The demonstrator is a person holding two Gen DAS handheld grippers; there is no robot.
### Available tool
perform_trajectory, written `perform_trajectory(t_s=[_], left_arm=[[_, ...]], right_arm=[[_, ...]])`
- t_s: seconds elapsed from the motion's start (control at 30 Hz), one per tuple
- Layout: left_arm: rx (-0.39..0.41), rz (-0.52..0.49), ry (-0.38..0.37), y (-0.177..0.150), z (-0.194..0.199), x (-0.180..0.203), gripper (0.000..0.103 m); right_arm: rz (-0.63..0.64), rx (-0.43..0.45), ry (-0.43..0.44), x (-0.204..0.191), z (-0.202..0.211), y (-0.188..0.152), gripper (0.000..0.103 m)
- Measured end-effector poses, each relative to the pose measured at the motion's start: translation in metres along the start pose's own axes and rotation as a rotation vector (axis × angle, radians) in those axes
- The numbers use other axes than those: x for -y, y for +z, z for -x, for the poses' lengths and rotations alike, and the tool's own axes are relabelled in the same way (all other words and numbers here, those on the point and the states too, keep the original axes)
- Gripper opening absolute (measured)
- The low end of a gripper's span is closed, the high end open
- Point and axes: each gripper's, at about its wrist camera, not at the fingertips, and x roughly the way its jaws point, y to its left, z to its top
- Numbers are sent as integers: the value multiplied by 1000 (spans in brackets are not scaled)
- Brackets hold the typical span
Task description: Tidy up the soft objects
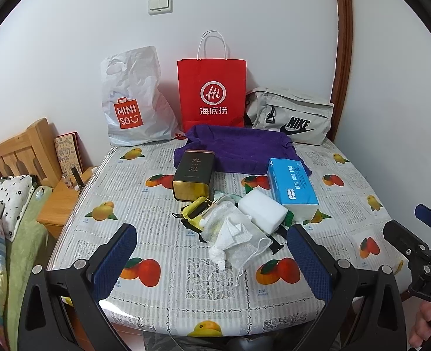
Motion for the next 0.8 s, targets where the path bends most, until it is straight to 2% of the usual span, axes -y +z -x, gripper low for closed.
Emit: perform_trajectory(t_s=[0.8], left_arm=[[2, -2, -14, 0, 3, 1, 103]], right_arm=[[6, 0, 5, -2, 0, 2, 103]])
